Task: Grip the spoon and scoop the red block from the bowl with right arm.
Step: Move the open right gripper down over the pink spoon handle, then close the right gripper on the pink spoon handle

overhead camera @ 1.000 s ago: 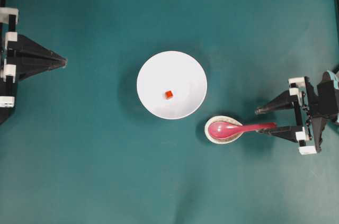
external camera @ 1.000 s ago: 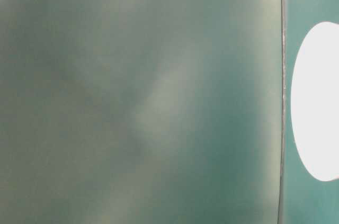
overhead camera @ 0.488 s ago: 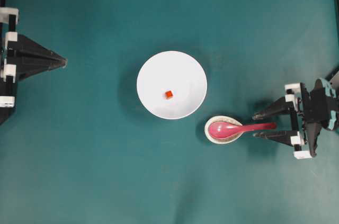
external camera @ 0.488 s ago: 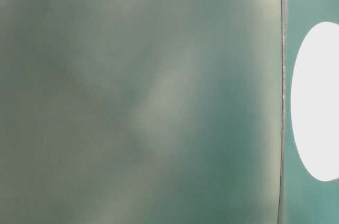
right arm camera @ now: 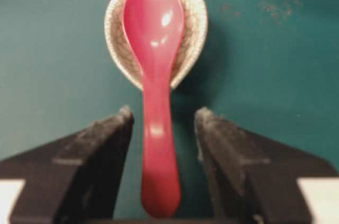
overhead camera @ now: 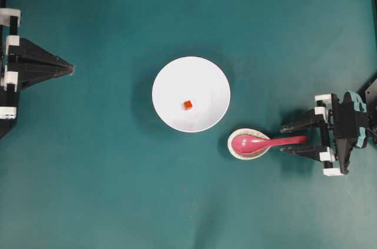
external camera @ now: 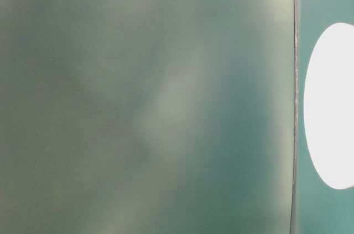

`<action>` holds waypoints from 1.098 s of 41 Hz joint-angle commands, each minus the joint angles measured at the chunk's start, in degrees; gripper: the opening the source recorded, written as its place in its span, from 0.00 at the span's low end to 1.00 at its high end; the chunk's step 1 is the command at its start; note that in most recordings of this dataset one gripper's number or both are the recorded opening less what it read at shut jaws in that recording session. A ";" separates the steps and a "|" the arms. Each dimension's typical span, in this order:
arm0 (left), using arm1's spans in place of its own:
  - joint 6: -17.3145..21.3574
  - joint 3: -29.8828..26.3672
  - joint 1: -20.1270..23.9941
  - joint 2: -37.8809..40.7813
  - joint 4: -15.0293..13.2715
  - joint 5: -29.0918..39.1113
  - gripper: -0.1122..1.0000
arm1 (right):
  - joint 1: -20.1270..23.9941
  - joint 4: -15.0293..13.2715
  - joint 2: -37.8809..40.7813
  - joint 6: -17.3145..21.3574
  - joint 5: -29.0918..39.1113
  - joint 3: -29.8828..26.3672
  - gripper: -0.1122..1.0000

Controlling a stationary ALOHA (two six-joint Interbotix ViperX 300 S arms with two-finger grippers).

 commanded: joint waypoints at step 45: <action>0.00 -1.32 0.26 0.44 -0.09 -0.44 0.10 | 0.97 0.00 -0.26 0.18 -1.49 -0.26 0.48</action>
